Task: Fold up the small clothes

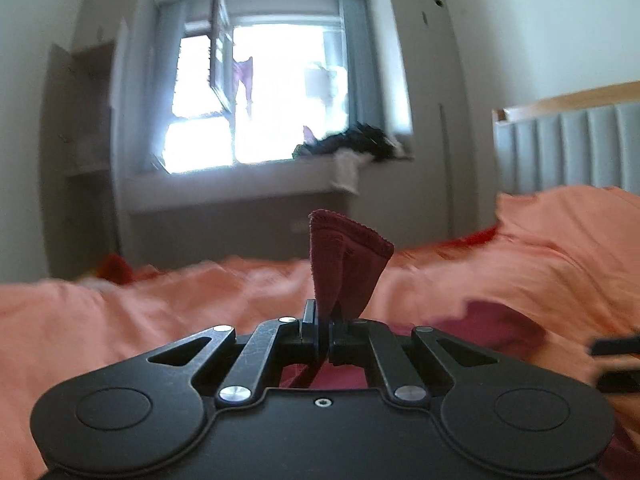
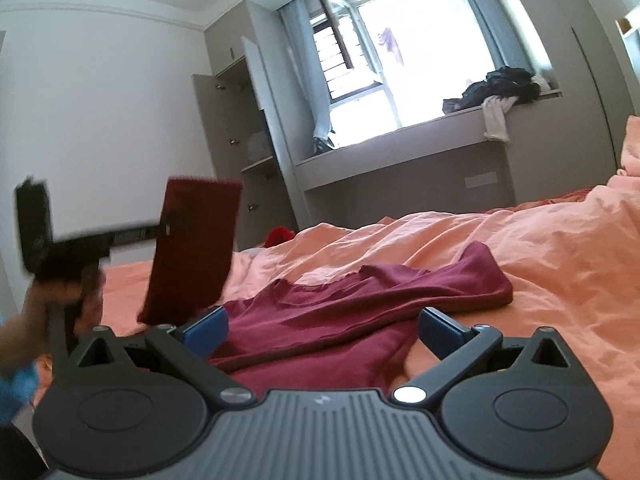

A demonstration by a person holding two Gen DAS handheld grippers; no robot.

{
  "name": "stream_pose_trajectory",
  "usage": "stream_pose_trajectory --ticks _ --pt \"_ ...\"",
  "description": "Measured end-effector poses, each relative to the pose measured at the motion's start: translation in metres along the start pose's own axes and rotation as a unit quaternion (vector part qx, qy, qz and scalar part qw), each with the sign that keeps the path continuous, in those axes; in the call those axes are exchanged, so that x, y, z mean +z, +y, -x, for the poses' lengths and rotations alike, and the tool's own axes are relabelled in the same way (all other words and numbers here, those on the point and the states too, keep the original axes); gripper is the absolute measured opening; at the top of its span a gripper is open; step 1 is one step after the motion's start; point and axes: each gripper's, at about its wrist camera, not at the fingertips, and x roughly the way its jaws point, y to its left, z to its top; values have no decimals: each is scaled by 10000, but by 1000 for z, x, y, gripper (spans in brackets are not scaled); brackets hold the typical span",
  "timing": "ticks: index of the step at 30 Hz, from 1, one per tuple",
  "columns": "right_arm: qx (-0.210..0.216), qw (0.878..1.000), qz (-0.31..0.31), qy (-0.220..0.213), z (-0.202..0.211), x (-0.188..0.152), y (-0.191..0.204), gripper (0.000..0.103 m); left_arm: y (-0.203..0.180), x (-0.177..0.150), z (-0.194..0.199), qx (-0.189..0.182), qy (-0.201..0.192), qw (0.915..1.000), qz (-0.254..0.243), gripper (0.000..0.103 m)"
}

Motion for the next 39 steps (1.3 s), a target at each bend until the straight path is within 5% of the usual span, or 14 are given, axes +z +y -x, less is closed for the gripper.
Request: stream_pose_trajectory --ticks 9,12,17,23,33,39 --pt "-43 9986 -518 92 2 -2 -15 103 -30 -51 11 -604 645 9960 -120 8" --pt "-51 9985 -530 154 -1 -5 -15 103 -21 -63 13 -734 720 9947 65 18" --pt "-85 9987 -414 286 -9 -10 -11 103 -1 -65 14 -836 910 9922 187 54" --pt "-126 9986 -353 370 -16 -14 -12 103 31 -58 30 -834 837 9919 473 73" --pt "-155 9997 48 191 -13 -9 -1 103 106 -38 42 320 524 9938 925 94" --pt "-197 9975 622 263 -13 -10 11 103 172 -36 17 1451 840 9773 1298 94"
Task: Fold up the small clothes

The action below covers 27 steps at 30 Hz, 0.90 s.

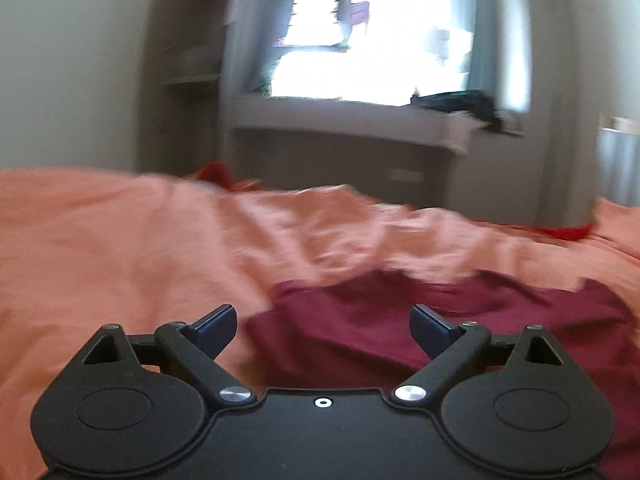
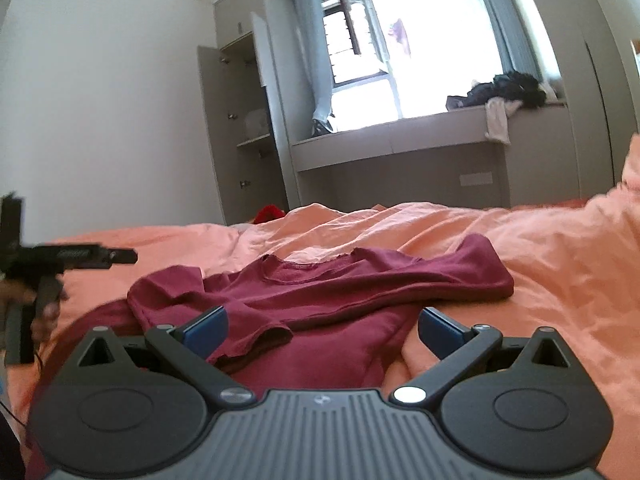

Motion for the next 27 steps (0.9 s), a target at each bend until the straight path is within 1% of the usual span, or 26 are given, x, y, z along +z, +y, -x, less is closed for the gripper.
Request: stream_pose_trajectory --ticks 1,2,3,5,7,8,9,12,14,16,18,19,21,22,23,24,25,27 --pt "12 9999 119 -12 1 2 2 103 9 2 -6 117 62 9998 173 93" --pt "-11 9997 262 -3 0 6 4 103 22 4 -14 198 145 9987 450 91" --pt "-32 9994 347 -8 -1 11 7 103 31 5 -20 190 215 9973 683 90" --pt "35 9992 391 3 -9 27 10 103 48 6 -30 129 378 9934 1075 79" --pt "150 9996 206 73 -23 45 10 103 63 4 -36 36 529 9886 1406 72" --pt "280 9995 2 177 -36 57 9 103 67 2 -38 -13 566 9867 1524 67" --pt "408 9987 -158 275 -48 67 8 103 72 1 -40 -48 597 9846 1640 66" --pt "831 9922 -598 704 -102 95 11 103 82 -1 -44 -169 653 9782 1967 59" --pt "1074 9853 -931 952 -143 108 14 103 84 -2 -49 -221 709 9766 2020 53" --pt "1315 9751 -1328 1194 -183 114 21 103 84 -2 -55 -273 789 9749 2066 53" --pt "1546 9623 -1709 1446 -226 116 34 103 83 -2 -61 -415 883 9729 2097 53" --pt "1660 9558 -1833 1591 -248 116 43 103 84 -1 -63 -473 912 9720 2112 53" --pt "1749 9496 -1887 1791 -282 112 63 100 82 -2 -67 -548 975 9699 2163 51" --pt "1770 9485 -1848 1870 -296 109 72 97 82 -2 -69 -565 1001 9698 2153 40" --pt "1786 9475 -1770 1975 -314 106 84 95 81 -2 -72 -552 1030 9699 2134 26" --pt "1766 9474 -1715 2045 -325 104 91 89 80 -2 -74 -525 1072 9700 2117 20" --pt "1754 9469 -1659 2122 -338 101 100 84 79 -3 -76 -515 1099 9696 2124 18" --pt "1826 9435 -1528 2307 -359 94 118 79 77 -4 -76 -484 1091 9707 2085 12"
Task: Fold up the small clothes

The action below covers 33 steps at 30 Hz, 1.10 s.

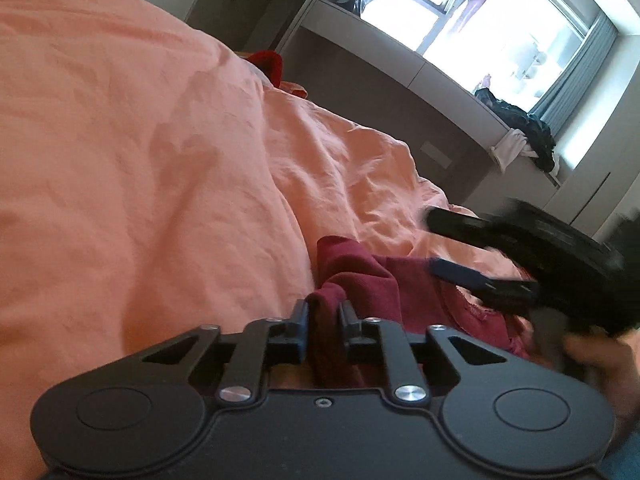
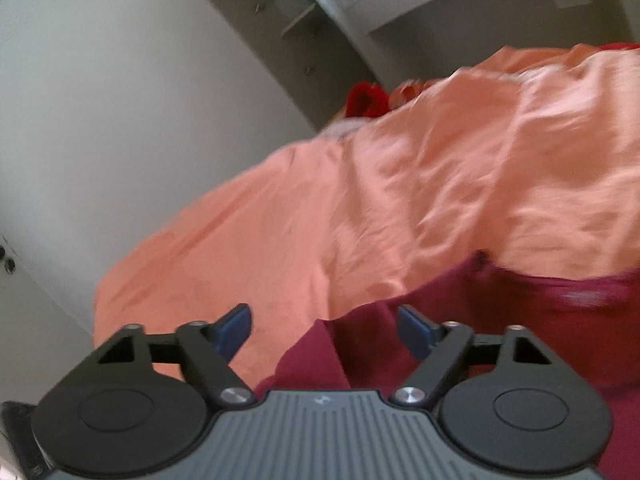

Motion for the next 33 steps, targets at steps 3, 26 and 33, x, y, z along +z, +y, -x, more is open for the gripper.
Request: stream_pose_trajectory --ticks 3,26,33 --pt "-97 9995 179 239 -31 -1 12 64 -2 -2 2 68 -64 9999 -59 8" --pt "-667 9893 1293 58 -67 -6 60 37 28 0 22 269 -285 9941 1011 15" --pt "-947 9811 1685 18 14 -15 64 91 10 4 29 608 -531 9965 227 57"
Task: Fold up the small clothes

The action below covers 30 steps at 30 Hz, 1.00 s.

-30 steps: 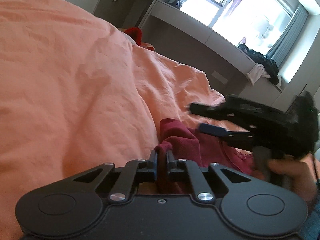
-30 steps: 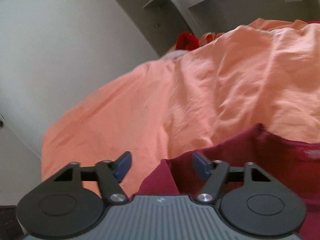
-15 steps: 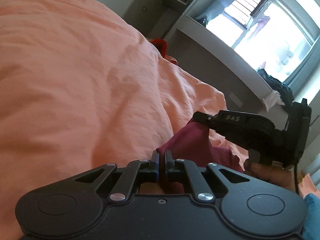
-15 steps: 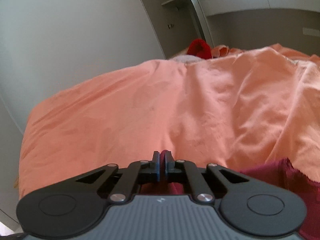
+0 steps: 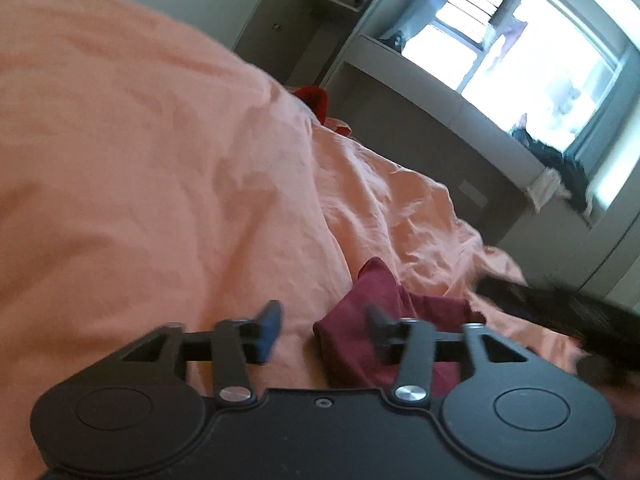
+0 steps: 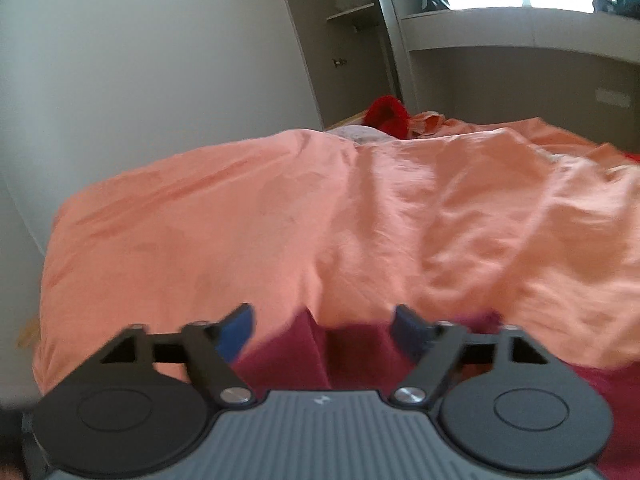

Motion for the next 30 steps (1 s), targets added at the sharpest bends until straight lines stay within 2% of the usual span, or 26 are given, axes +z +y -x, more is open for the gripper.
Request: stream_pose_trajectory --ticks 4,8,13,16,22,24,26,30 --pt "-489 9972 563 58 59 -38 -2 99 -11 -4 -5 277 61 9982 -519 59" --pt "-1004 9908 902 32 120 -92 -3 103 -17 -10 -11 696 154 9930 -946 59" --pt "-1807 9769 1137 -88 170 -156 -7 103 -18 -15 -13 893 218 9875 -1280 61" --pt "-2212 9676 1211 -166 189 -189 -12 103 -14 -15 -12 879 224 9882 -1238 61" --pt "-2140 9723 632 -691 238 -224 -21 103 -6 -16 4 684 119 9915 -1097 61" --pt "-2139 9713 637 -825 252 -236 -19 103 -7 -20 12 638 31 9920 -1085 67" --pt "-2119 9704 652 -957 266 -247 -16 103 -11 -25 24 602 -63 9920 -1105 82" --pt "-2157 9659 747 -1223 292 -270 -6 103 -16 -40 51 439 -236 9931 -1059 89"
